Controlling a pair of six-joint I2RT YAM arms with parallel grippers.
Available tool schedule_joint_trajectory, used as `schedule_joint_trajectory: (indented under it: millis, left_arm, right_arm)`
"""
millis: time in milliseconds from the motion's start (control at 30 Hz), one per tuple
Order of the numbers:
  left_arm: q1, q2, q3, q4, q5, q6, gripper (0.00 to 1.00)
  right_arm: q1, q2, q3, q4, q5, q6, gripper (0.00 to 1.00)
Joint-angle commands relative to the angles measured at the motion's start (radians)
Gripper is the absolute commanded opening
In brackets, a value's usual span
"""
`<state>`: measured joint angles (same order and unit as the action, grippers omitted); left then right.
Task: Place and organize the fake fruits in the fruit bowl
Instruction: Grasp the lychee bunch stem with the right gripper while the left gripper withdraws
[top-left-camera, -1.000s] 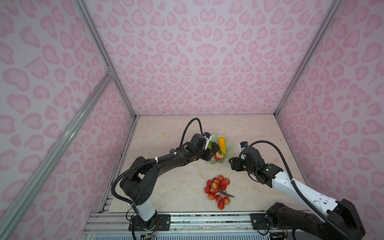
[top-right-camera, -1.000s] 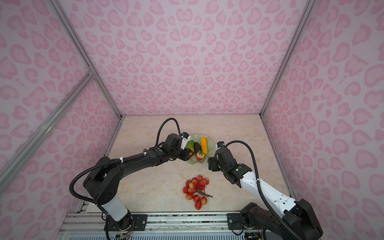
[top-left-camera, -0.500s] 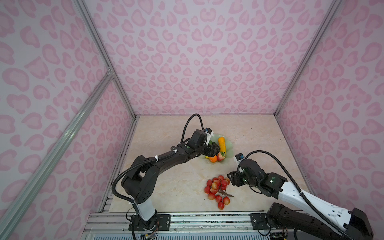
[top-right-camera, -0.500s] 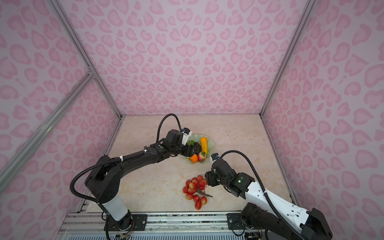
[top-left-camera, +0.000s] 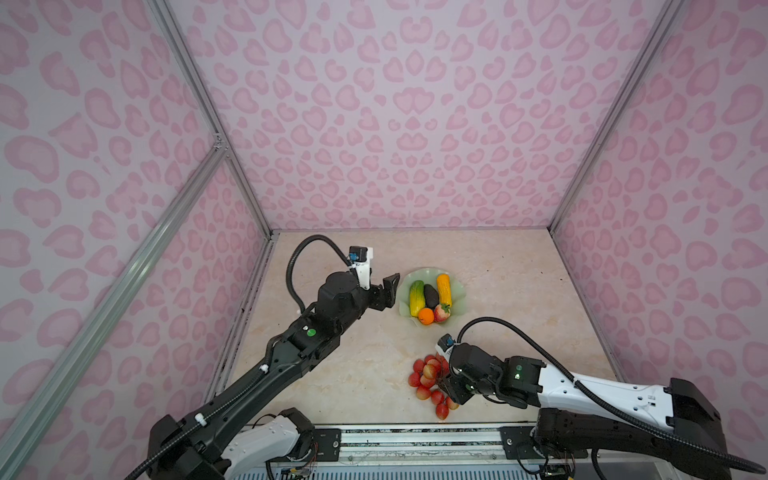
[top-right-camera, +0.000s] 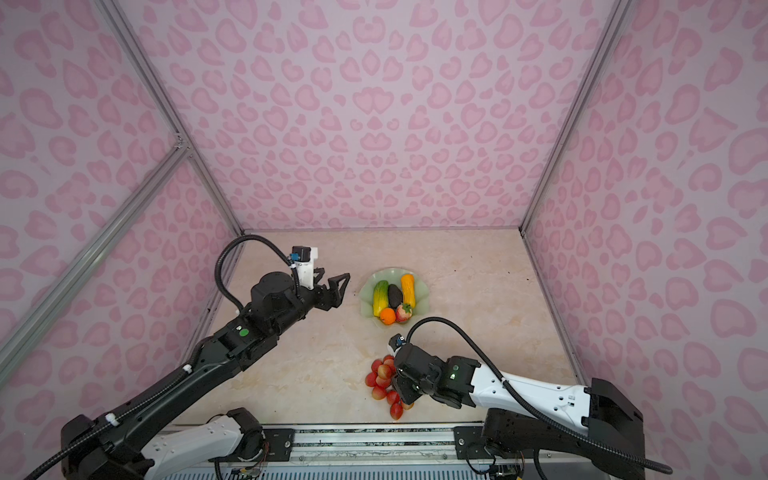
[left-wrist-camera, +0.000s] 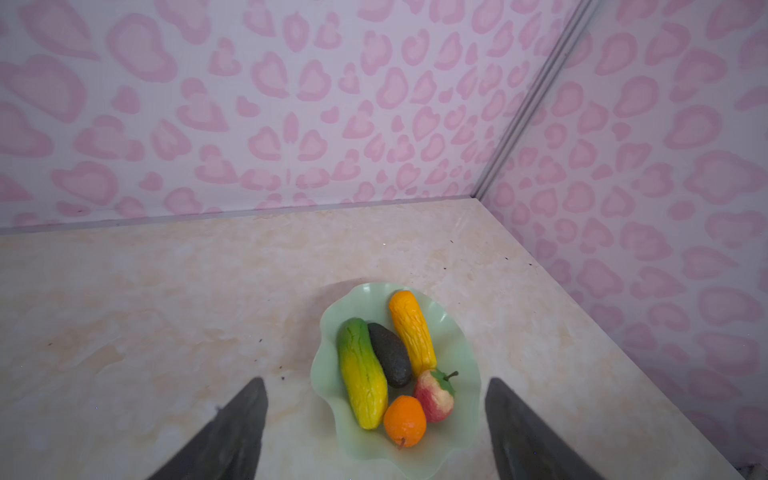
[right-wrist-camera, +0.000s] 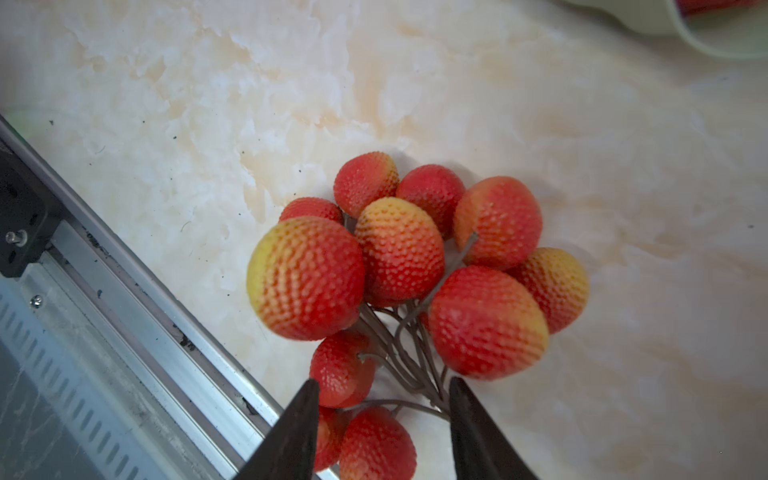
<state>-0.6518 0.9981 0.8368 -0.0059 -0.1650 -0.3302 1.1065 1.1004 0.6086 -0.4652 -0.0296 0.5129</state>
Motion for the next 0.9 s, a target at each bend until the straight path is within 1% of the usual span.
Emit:
schedule_joint_trajectory:
  millis: [0,67,133,233,300,467,600,867]
  left_arm:
    - [0.015,-0.118,-0.102,0.004,-0.180,-0.073,0.86]
    - [0.025,-0.198,-0.168,-0.013,-0.224,-0.109,0.87]
    - [0.037,-0.270,-0.227,-0.024,-0.234,-0.136,0.88]
    - [0.045,-0.343,-0.285,-0.042,-0.247,-0.165,0.90]
    - [0.047,-0.370,-0.298,-0.053,-0.245,-0.171,0.90]
    - [0.049,-0.382,-0.291,-0.082,-0.258,-0.173,0.90]
    - [0.049,-0.377,-0.280,-0.085,-0.258,-0.167,0.90]
    - [0.049,-0.386,-0.281,-0.105,-0.260,-0.170,0.90]
  right_arm:
    - [0.001,0.040,-0.012,0.050,0.020,0.005,0.50]
    - [0.000,0.072,-0.013,0.053,0.048,0.024,0.48]
    - [0.000,0.112,-0.010,0.060,0.063,0.017,0.47]
    - [-0.004,0.165,0.004,0.074,0.086,0.014,0.45]
    - [-0.007,0.184,0.004,0.104,0.086,0.012,0.44]
    - [-0.026,0.231,-0.011,0.165,0.087,0.012,0.36]
    - [-0.039,0.262,-0.027,0.219,0.069,0.002,0.33]
    - [-0.046,0.329,-0.005,0.276,0.006,-0.023,0.16]
